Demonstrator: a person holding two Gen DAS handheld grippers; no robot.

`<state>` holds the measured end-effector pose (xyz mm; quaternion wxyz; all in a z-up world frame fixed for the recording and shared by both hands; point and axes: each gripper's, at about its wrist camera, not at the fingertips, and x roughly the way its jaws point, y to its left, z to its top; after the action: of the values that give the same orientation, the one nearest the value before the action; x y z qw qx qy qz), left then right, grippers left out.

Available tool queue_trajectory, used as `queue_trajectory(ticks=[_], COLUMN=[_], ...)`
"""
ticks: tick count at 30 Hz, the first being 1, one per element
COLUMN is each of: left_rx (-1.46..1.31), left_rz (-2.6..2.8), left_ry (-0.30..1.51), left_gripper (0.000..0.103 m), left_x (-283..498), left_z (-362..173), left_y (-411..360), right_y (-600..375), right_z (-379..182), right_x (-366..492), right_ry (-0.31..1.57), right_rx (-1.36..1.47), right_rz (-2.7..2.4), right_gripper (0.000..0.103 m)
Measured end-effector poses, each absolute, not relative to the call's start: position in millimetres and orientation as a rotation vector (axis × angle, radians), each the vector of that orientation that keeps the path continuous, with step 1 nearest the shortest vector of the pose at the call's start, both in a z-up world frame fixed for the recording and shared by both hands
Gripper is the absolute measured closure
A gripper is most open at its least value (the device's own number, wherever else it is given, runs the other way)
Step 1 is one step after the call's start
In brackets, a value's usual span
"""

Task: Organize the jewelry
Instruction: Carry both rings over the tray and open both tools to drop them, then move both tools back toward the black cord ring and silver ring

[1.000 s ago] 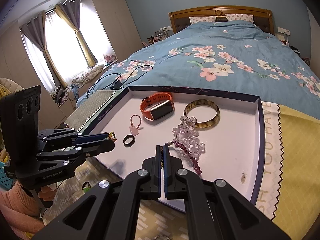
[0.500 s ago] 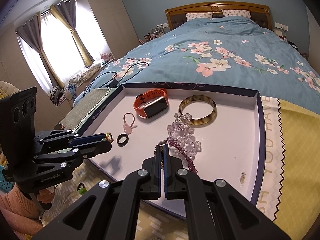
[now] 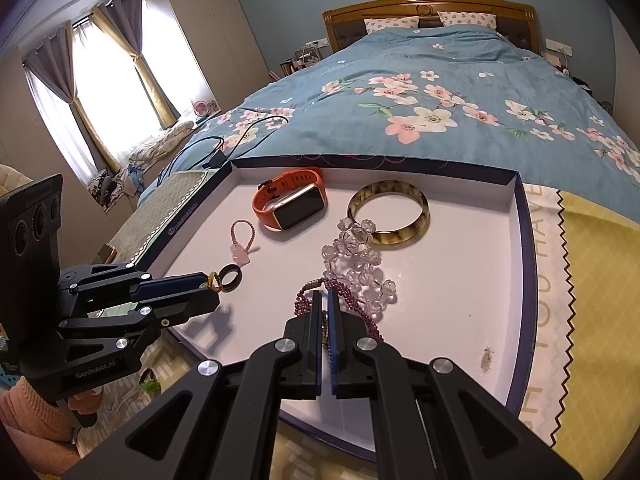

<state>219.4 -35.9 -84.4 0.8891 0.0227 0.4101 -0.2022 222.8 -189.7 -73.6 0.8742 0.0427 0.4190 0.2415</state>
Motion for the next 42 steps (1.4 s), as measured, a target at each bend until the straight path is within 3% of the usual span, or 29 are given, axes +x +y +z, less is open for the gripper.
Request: queue_trajectory(ticks=[7, 14, 23, 25, 32, 42], left_rx=[0.044, 0.037, 0.051, 0.059, 0.061, 0.053], left_rz=[-0.419, -0.416, -0.379, -0.368, -0.352, -0.376], left_ry=[0.842, 0.815, 0.753, 0.739, 0.696, 0.67], left_gripper=[0.087, 0.08, 0.072, 0.071, 0.057, 0.055], left_x=[218, 211, 190, 185, 164, 127], left_z=[-82, -75, -57, -53, -41, -37], left_y=[-36, -31, -24, -23, -16, 15], right_y=[-197, -205, -211, -212, -217, -223], right_z=[-72, -67, -53, -49, -43, -48], right_x=[222, 217, 197, 191, 173, 142], right_ry=[0.859, 0.84, 0.796, 0.788, 0.765, 0.78], right_rx=[0.111, 0.134, 0.142, 0.143, 0.154, 0.131], right_rz=[0.478, 0.457, 0.459, 0.466, 0.466, 0.474], right_gripper=[0.099, 0.097, 0.089, 0.082, 0.074, 0.066])
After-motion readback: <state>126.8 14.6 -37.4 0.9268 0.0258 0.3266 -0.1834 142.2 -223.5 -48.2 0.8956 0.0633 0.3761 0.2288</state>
